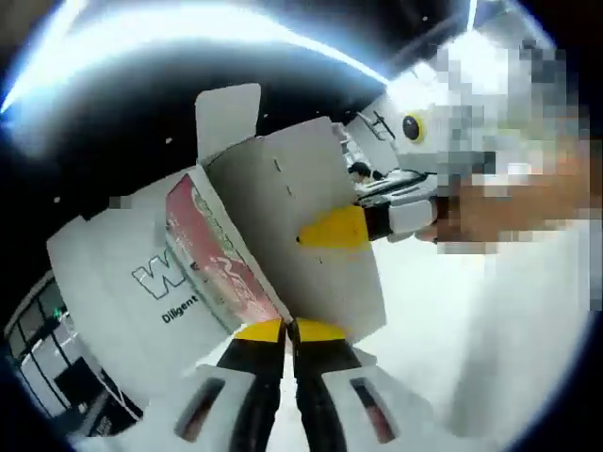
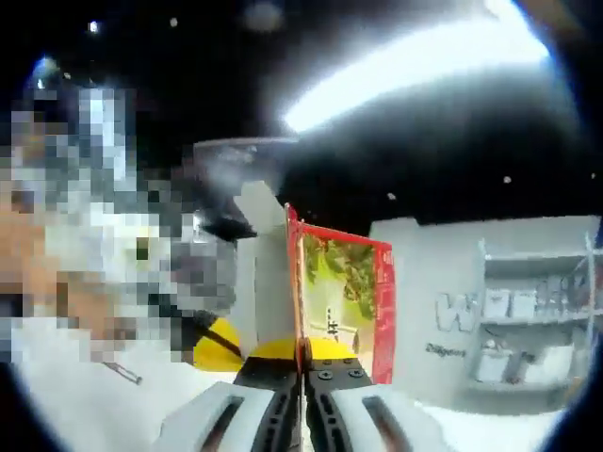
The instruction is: Tear open the coffee pouch, take out the coffee, and pour the coffee from the pouch into the cup
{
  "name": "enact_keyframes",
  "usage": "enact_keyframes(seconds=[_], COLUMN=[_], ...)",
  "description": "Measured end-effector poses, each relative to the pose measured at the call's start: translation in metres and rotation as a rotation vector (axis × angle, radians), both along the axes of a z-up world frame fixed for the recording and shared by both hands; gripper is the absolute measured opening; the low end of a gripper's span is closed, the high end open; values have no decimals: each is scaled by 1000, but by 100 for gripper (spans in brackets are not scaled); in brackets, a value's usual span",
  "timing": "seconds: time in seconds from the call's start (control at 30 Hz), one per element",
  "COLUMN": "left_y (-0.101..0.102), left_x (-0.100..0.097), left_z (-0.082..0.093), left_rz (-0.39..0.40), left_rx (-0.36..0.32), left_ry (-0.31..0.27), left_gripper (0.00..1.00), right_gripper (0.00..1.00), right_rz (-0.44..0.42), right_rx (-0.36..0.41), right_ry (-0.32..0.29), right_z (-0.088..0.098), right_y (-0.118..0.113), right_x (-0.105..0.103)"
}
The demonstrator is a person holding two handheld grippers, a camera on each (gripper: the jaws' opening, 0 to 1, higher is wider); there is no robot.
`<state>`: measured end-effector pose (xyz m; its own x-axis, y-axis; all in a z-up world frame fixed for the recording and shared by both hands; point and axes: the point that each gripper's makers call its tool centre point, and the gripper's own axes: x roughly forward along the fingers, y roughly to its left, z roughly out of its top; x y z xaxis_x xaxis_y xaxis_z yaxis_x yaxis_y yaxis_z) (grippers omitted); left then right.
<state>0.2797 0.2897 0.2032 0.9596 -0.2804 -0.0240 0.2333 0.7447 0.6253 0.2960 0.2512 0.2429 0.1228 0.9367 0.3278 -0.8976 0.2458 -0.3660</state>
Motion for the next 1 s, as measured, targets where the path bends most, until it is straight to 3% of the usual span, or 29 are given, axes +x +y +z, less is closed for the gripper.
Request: enact_keyframes(seconds=[0.13,0.2,0.23,0.37,0.57,0.7,0.9,0.93,1.0], left_y=[-20,-29,-32,-37,-40,-39,-36,-36,-31], left_x=[-13,-21,-24,-32,-51,-55,-51,-50,-45], left_z=[12,17,21,44,113,127,113,112,107], left_rz=[-118,-152,-159,-146,-85,-81,-79,-77,-69], left_rx=[100,221,286,395,461,463,456,446,354], left_ry=[-82,-123,-154,-240,-388,-391,-351,-345,-297], left_gripper=[5,5,5,5,5,4,5,5,5], right_gripper=[2,2,2,2,2,3,2,3,2], right_rz=[143,184,197,184,99,109,89,85,45], right_rx=[48,28,16,63,249,293,237,222,152], right_ry=[-106,-147,-198,-324,-494,-476,-429,-411,-345], right_z=[11,17,22,51,107,115,111,108,108], right_y=[-18,-23,-25,-30,-44,-46,-37,-36,-27], right_x=[-11,-16,-20,-32,-67,-72,-61,-60,-50])
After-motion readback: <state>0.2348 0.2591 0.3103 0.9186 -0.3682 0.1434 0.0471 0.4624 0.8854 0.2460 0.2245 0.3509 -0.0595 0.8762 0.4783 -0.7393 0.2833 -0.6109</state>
